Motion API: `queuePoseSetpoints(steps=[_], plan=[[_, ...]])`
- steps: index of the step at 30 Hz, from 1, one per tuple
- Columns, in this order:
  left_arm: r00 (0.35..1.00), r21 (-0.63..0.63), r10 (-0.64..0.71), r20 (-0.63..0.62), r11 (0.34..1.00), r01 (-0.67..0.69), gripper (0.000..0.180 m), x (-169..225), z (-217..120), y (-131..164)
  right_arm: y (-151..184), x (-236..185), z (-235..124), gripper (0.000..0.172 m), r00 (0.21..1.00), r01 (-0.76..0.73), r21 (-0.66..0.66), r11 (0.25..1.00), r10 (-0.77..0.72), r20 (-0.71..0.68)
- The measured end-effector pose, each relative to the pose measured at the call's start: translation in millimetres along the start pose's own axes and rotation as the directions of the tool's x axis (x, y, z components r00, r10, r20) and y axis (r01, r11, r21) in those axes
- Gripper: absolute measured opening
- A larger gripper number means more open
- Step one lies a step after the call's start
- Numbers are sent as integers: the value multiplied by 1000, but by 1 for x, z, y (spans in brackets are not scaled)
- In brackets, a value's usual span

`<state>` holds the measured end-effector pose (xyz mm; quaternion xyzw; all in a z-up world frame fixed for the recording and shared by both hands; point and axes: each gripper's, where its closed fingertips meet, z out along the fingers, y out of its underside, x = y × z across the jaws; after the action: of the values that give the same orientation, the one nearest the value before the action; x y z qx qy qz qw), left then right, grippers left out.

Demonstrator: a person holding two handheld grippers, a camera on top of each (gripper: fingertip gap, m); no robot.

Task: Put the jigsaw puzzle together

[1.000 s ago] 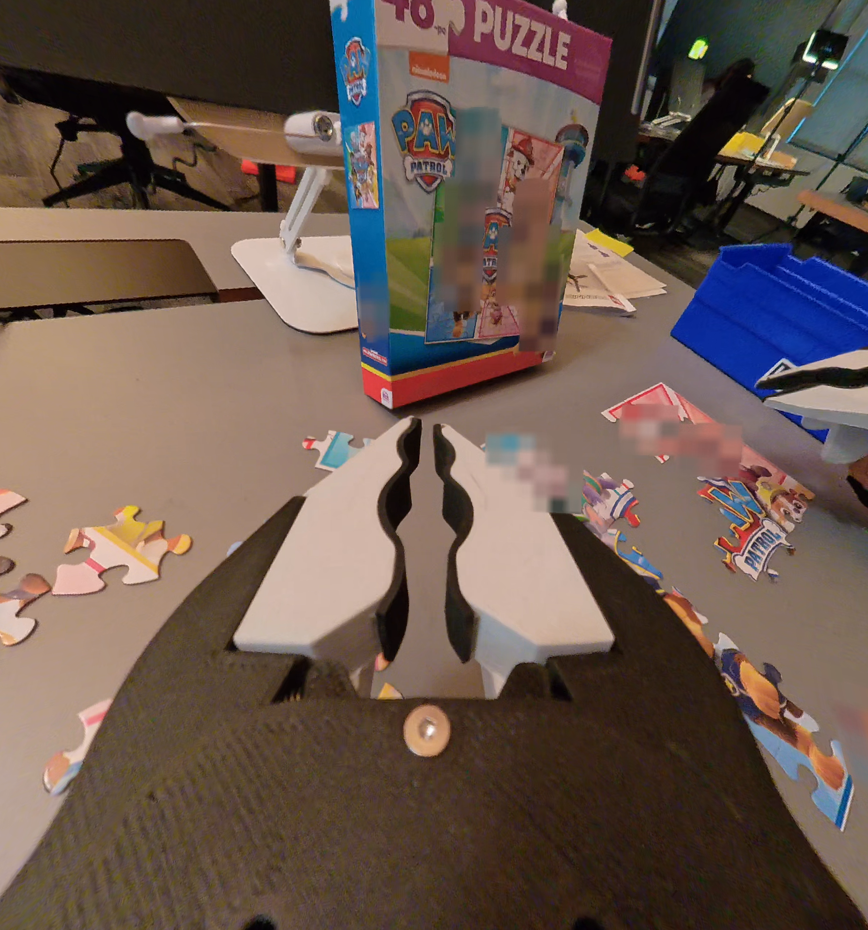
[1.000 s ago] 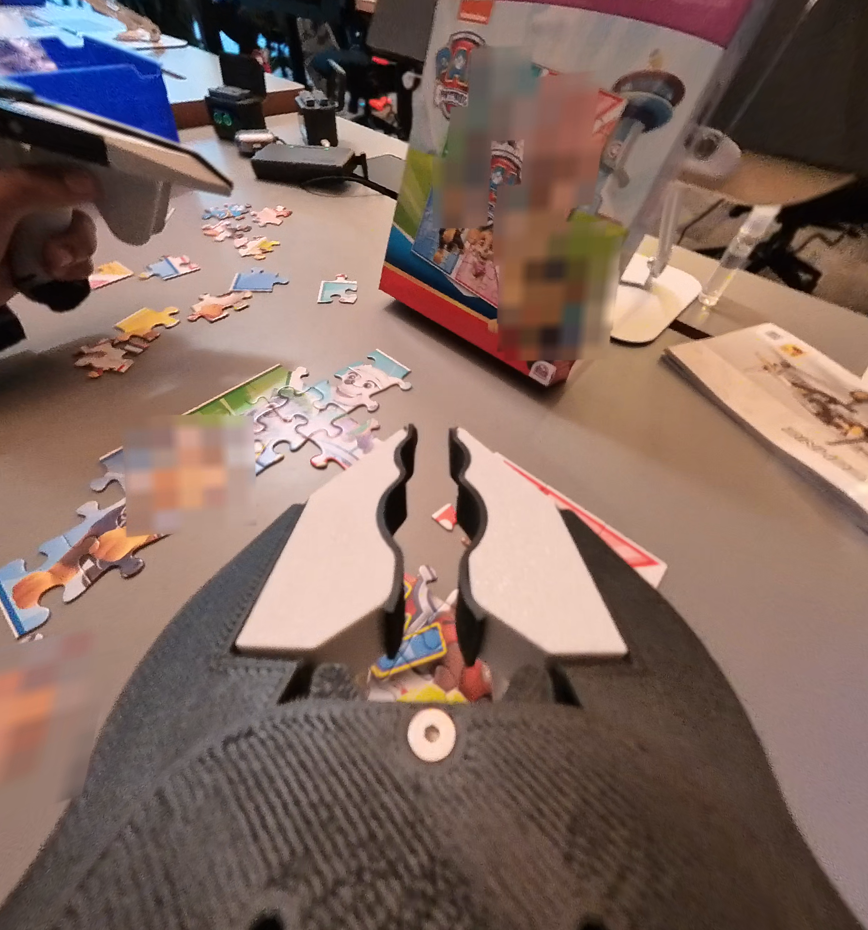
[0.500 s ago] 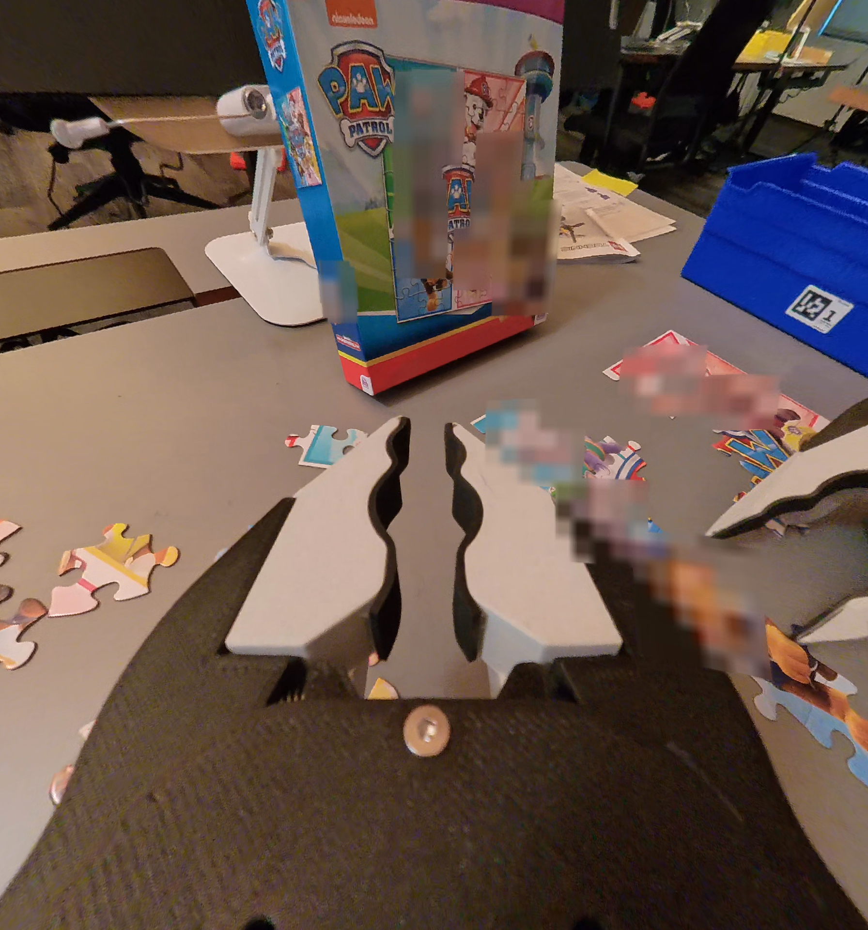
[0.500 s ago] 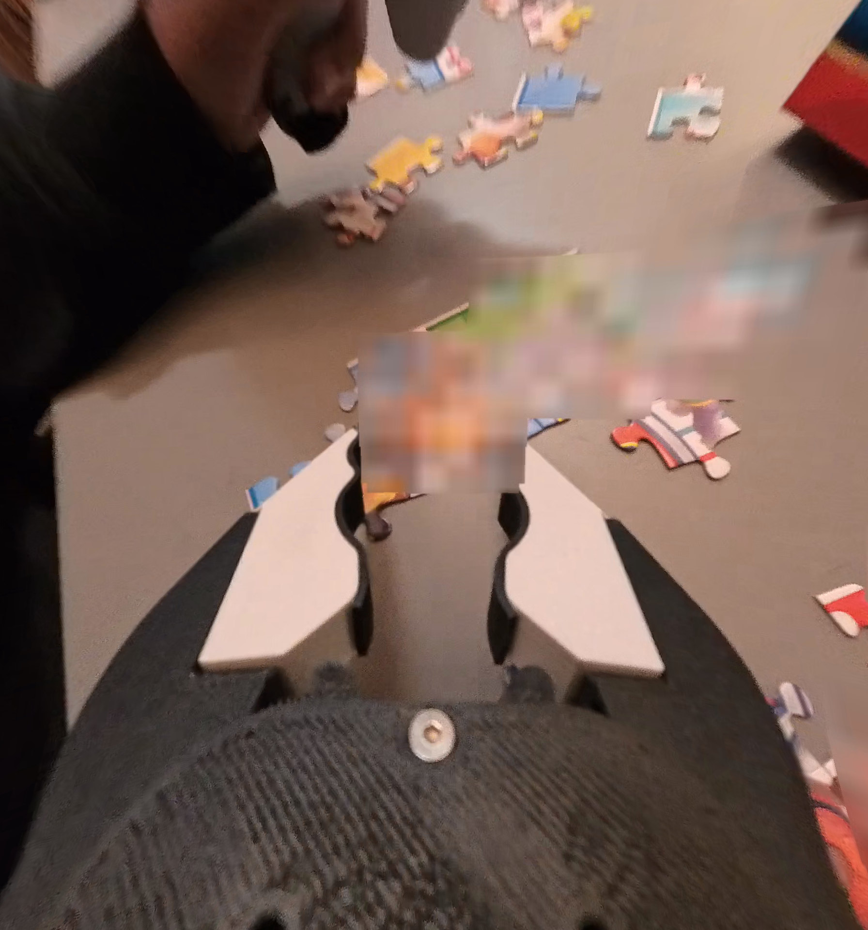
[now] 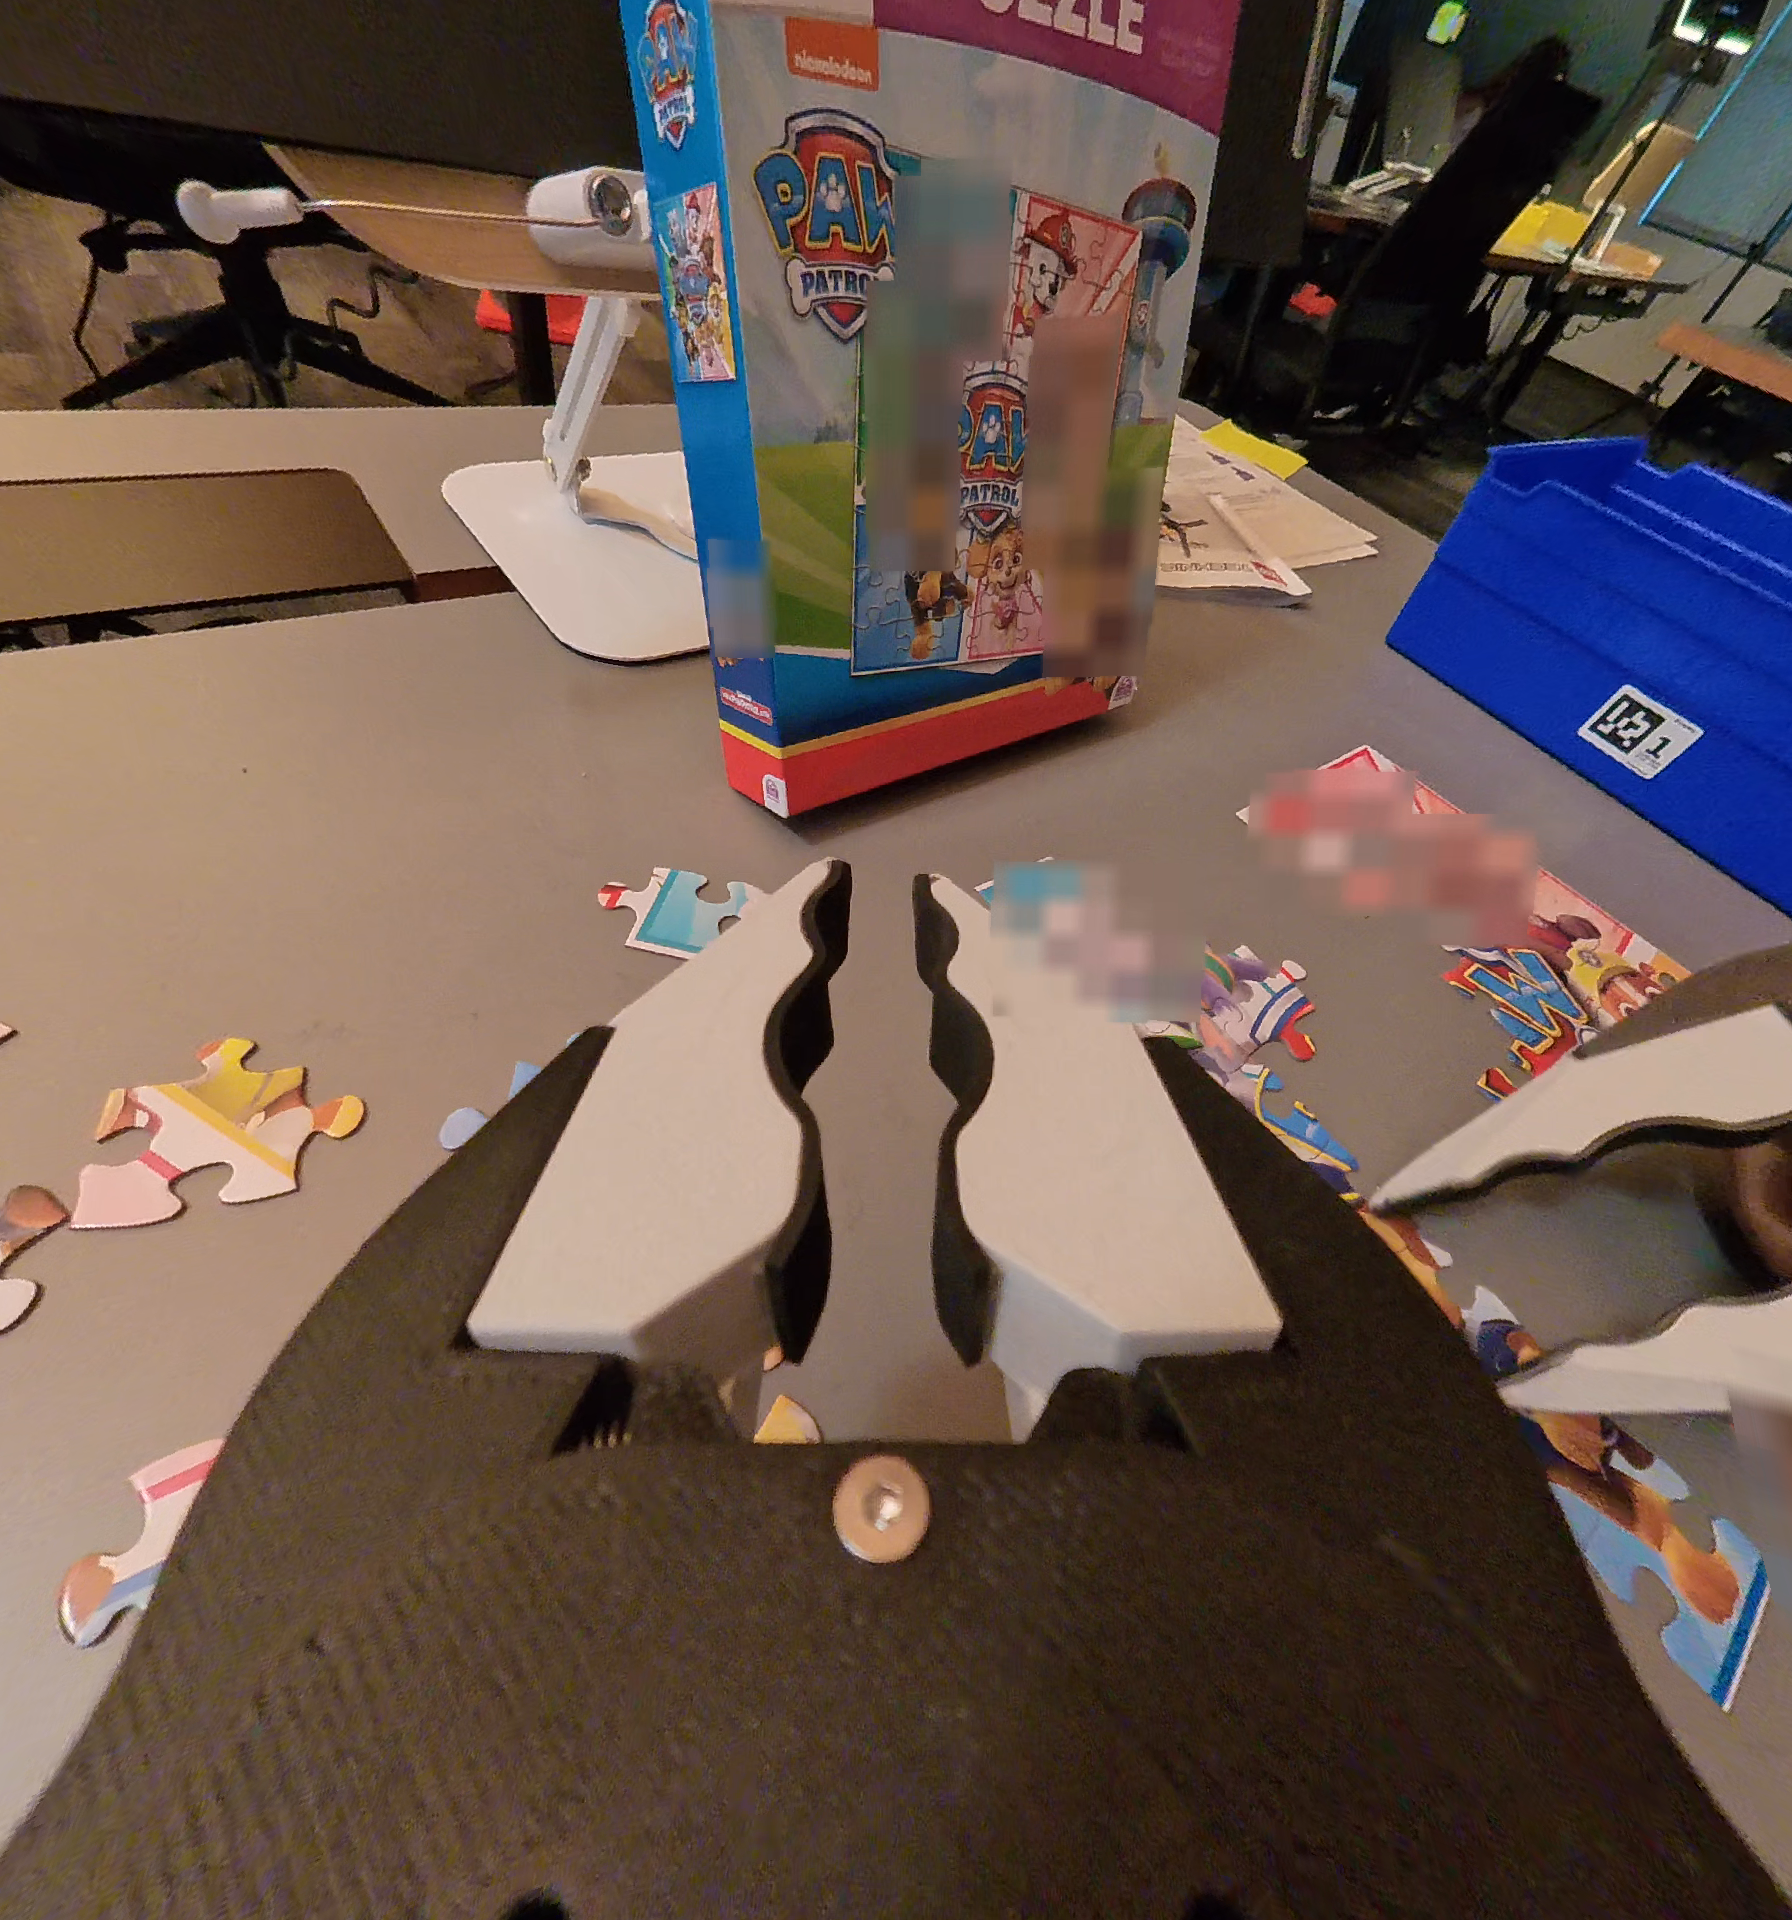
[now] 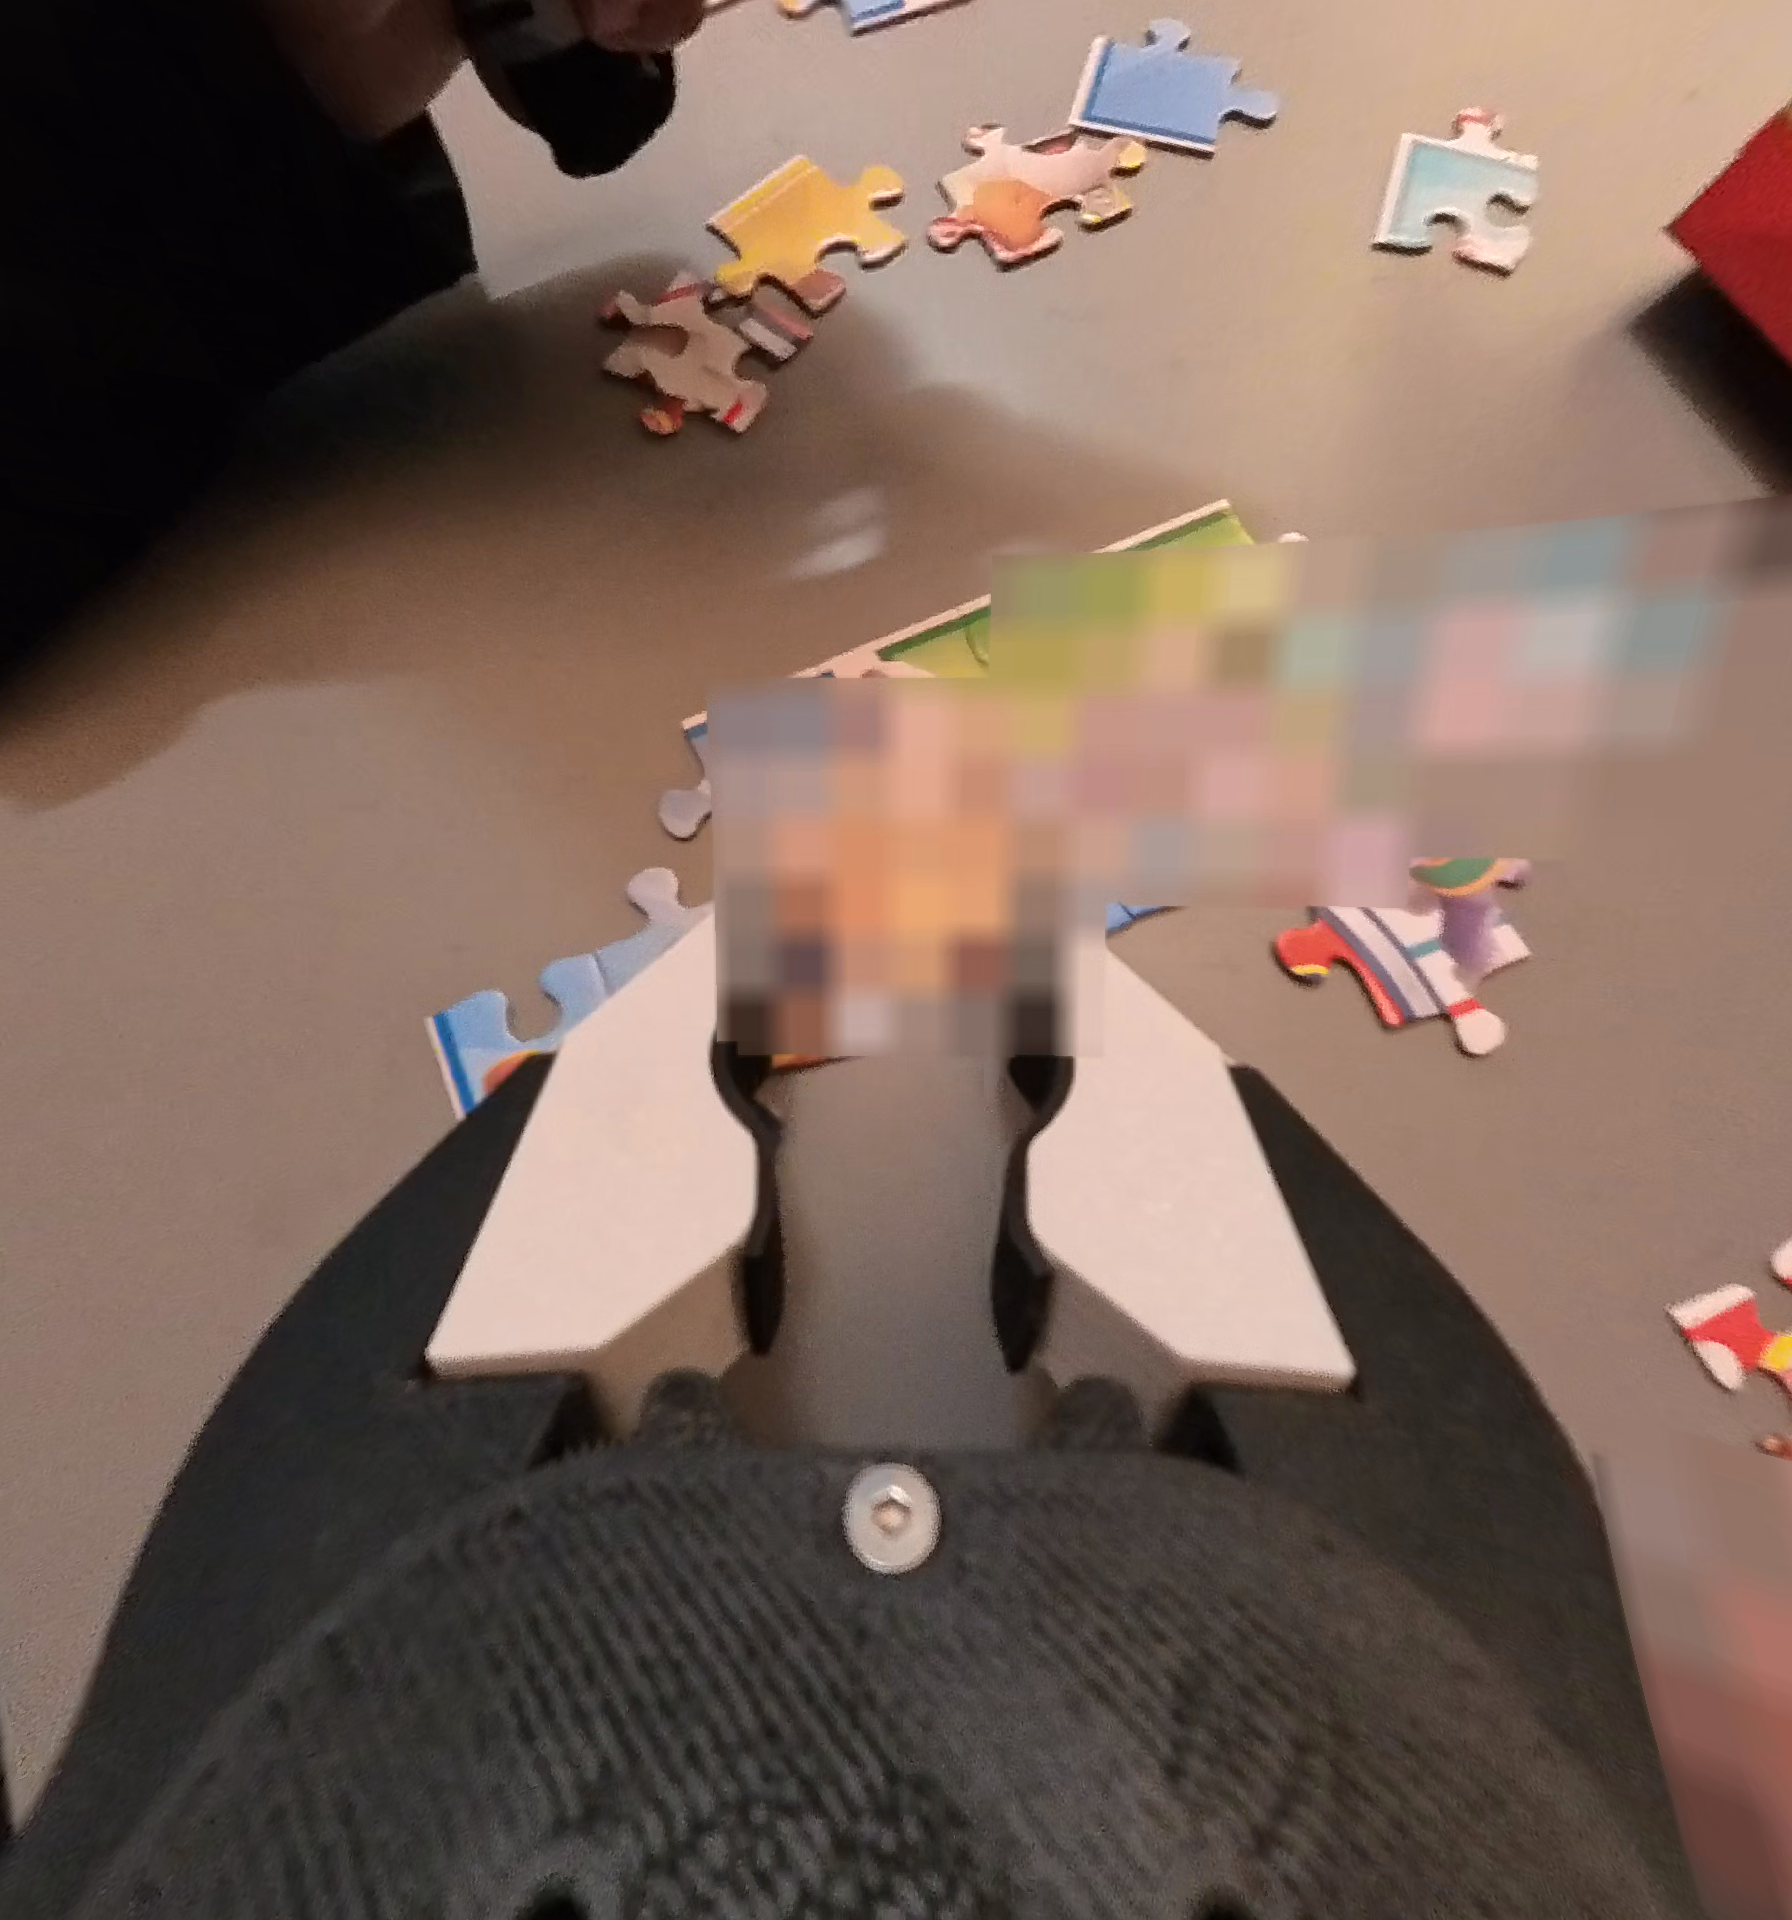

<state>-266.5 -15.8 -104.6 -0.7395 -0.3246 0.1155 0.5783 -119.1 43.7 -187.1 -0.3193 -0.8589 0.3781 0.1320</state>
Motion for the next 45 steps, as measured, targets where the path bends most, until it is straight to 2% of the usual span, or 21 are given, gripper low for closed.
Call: queuePoseSetpoints(steps=[3, 6, 8, 12, 35, 39, 42, 45], plan=[[1000, 2, 6, 8, 1000, -6, 10, -1, -1, 0, -2, 14, -11, 48, 996, -89, 54, 995, 89, 13], [1000, -2, 2, 5, 1000, -2, 10, -1, 0, 0, 1, 17, -11, 58, 988, -148, 46, 988, 146, 46], [1000, -2, 4, 8, 1000, -4, 10, -1, 0, 0, 6, 15, -5, 62, 993, -118, 11, 993, 118, 27], [1000, 5, -2, 6, 1000, 2, 10, -1, -1, -1, 4, 9, 1, 57, 999, -28, -7, 1000, 28, -23], [1000, 12, -19, -13, 1000, 19, 12, 1, -1, -1, -1, 8, 2, 59, 1000, 15, 9, 1000, -15, -11], [1000, 26, -24, -15, 999, 24, 13, 0, -3, -4, -33, 18, -25, 59, 999, -42, 238, 970, 48, -20], [999, 34, -38, -23, 999, 39, 13, 0, -4, -5, -52, 28, -55, 55, 992, -118, 427, 896, 121, 20], [999, 42, -43, -26, 998, 44, 14, 0, -5, -7, -59, 34, -74, 50, 983, -181, 528, 830, 169, 72]])
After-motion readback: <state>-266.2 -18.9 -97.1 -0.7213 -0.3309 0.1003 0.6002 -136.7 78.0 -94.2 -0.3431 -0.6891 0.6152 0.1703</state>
